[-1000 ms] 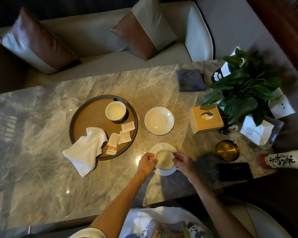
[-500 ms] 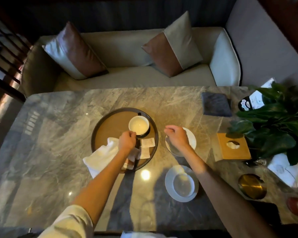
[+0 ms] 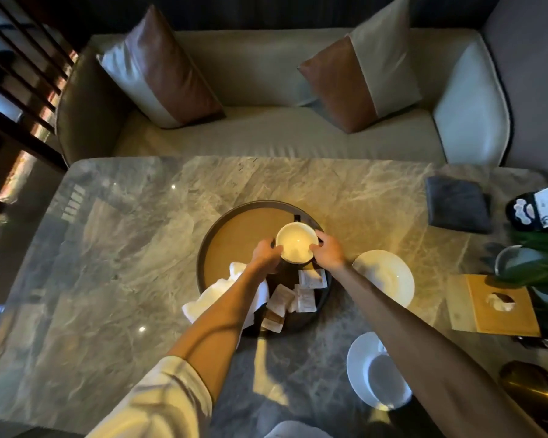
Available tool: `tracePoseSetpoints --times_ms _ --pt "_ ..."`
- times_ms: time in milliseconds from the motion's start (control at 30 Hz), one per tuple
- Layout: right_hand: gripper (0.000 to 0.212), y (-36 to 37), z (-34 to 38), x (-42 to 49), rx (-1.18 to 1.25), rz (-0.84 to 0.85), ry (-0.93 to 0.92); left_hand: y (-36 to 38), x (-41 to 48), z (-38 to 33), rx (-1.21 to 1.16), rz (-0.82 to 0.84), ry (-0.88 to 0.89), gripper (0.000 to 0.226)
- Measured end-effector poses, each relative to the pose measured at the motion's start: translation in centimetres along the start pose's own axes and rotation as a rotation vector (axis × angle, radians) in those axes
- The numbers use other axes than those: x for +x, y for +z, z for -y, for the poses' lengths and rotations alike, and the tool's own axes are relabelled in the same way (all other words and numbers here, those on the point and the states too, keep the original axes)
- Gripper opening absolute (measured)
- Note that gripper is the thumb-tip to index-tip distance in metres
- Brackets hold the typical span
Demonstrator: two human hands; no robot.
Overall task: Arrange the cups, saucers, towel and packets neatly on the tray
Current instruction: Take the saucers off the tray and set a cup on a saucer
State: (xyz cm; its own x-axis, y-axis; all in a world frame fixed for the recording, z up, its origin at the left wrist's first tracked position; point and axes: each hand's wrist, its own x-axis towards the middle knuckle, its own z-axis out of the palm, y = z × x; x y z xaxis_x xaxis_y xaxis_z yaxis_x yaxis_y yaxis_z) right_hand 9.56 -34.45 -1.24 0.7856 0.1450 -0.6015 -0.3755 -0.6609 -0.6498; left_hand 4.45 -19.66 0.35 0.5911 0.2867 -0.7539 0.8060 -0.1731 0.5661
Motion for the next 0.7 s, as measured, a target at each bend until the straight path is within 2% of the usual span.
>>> tracePoseSetpoints --times_ms 100,233,433,700 --pt "0.052 0.4 -0.5 0.4 0.149 -0.028 0.069 0.5 0.3 0.1 -0.144 0.029 -0.05 0.038" --pt "0.053 0.4 -1.1 0.5 0.269 -0.024 0.074 0.7 0.0 0.2 -0.342 0.031 -0.045 0.035" --pt "0.055 -1.8 -1.5 0.0 0.471 -0.017 0.095 1.7 -1.6 -1.5 -0.42 0.02 0.005 0.04" --pt "0.052 -10.5 -5.9 -2.5 0.553 -0.131 0.062 8.5 -4.8 -4.9 -0.431 0.155 0.138 0.04"
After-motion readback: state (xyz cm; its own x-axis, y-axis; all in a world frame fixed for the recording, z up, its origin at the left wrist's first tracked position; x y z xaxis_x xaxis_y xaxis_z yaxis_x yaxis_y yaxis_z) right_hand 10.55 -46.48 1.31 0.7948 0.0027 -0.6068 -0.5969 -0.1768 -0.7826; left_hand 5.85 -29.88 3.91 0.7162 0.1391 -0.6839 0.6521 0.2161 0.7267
